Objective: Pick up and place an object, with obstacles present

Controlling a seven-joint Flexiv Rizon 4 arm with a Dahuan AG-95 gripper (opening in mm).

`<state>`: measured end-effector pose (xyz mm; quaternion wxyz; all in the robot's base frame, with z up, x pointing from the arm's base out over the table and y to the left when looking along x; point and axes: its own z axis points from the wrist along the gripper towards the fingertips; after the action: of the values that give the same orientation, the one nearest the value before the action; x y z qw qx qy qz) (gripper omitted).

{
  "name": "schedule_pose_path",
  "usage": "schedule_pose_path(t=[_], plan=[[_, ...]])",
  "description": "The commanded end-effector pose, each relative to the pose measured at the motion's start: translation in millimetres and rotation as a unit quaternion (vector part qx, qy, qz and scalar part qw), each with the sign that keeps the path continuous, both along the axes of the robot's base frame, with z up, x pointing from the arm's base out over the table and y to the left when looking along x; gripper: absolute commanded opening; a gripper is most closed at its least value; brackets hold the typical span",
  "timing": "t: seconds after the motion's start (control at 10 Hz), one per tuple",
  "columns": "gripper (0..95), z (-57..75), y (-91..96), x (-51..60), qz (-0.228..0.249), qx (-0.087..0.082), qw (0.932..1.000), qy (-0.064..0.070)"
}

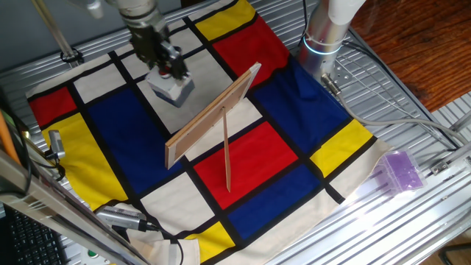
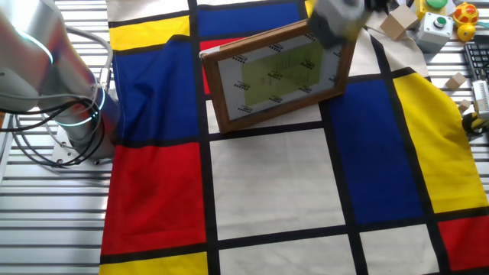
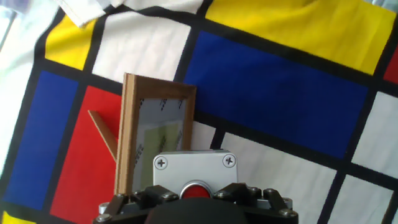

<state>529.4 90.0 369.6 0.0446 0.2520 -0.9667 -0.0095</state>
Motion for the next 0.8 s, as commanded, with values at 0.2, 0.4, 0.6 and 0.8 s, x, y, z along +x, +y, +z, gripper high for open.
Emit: schedule_pose_path(t=[0.2, 0.4, 0.6, 0.8], plan=[[0.0, 2.8, 71.6, -12.7, -0.052, -0.002, 0.9986, -0.001], [0.0, -10.0, 101.8, -13.1, -0.069, -0.004, 0.9976, -0.004], [0.0, -31.2, 127.9, -11.8, -0.084, -0.002, 0.9964, -0.011], [0.0, -48.0, 149.9, -9.6, -0.096, -0.004, 0.9953, -0.013]])
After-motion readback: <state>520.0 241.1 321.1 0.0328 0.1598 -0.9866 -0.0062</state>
